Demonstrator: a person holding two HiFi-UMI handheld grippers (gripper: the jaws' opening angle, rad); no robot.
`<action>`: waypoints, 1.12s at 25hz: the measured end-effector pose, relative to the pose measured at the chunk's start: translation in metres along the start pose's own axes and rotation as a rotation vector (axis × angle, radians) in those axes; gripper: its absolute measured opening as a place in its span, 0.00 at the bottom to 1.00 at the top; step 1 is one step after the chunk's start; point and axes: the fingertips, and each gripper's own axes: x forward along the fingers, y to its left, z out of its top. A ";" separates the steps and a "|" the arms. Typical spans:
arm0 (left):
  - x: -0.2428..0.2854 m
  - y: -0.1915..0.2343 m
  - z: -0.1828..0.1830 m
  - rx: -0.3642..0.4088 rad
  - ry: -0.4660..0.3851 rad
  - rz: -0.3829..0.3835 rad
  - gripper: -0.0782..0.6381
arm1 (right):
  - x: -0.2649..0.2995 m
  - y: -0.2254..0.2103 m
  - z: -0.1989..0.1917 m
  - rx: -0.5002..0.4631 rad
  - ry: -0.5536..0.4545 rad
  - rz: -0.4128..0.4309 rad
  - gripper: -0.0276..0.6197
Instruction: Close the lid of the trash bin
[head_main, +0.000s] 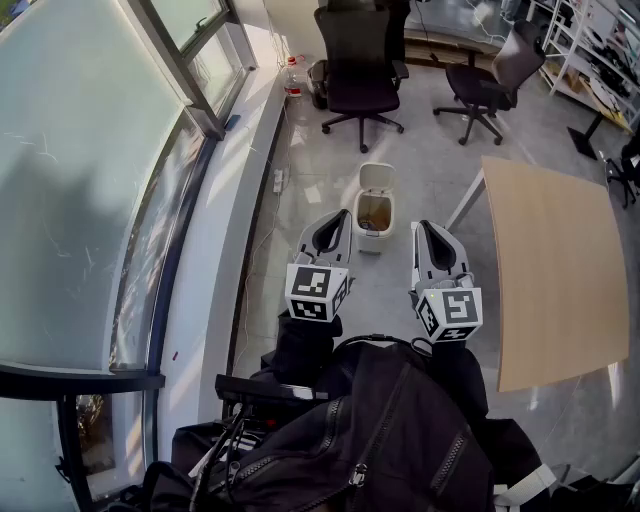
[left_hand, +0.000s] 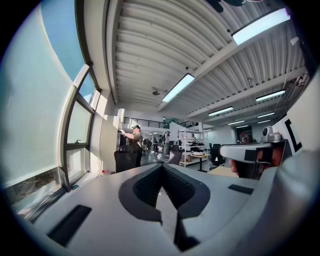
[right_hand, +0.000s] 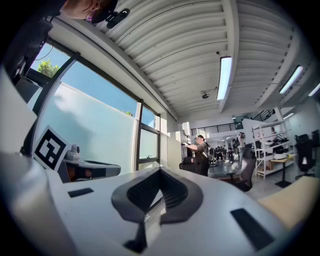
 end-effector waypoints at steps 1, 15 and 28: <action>-0.001 -0.001 -0.001 0.000 0.001 -0.001 0.11 | -0.001 0.000 -0.001 0.004 0.002 0.000 0.05; -0.016 0.015 -0.013 -0.014 0.025 -0.017 0.11 | 0.002 0.016 -0.013 0.044 0.042 -0.025 0.05; -0.030 0.040 -0.052 -0.051 0.105 -0.068 0.11 | 0.006 0.048 -0.056 0.111 0.131 -0.060 0.05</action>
